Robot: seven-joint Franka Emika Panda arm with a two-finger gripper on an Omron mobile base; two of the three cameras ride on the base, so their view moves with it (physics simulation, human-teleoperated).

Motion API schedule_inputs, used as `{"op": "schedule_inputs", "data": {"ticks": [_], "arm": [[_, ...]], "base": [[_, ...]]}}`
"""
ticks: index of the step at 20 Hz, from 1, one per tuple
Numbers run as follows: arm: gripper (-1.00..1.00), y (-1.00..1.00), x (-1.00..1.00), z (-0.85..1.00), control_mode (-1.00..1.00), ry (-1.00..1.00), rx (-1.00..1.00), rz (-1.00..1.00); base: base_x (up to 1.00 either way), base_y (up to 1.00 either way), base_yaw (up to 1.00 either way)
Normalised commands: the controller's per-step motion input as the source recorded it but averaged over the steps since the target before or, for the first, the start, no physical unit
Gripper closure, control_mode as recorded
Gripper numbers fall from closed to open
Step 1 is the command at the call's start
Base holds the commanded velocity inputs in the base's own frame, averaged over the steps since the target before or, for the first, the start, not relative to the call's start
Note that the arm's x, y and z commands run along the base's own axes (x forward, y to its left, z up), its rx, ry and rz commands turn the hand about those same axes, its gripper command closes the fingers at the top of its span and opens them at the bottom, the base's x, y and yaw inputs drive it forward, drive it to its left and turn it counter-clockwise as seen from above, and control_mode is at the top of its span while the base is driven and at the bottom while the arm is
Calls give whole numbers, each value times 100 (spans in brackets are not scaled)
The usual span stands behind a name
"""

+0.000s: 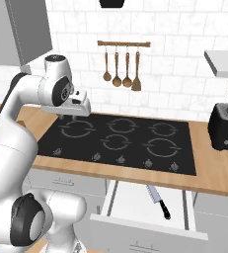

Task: Pick up the knife from the drawer and place it on the cutting board. Then place the meat from the plate to the cutting board.

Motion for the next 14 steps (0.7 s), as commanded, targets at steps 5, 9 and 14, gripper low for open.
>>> {"op": "schedule_inputs", "data": {"ticks": [5, 9, 14], "arm": [[-100, 0, 0, 0, 100, 0, 0, 0], [-100, 0, 0, 0, 100, 0, 0, 0], [-100, 0, 0, 0, 100, 0, 0, 0]], "base": [[0, 0, 0], [0, 0, 0], [0, 29, -12]]}}
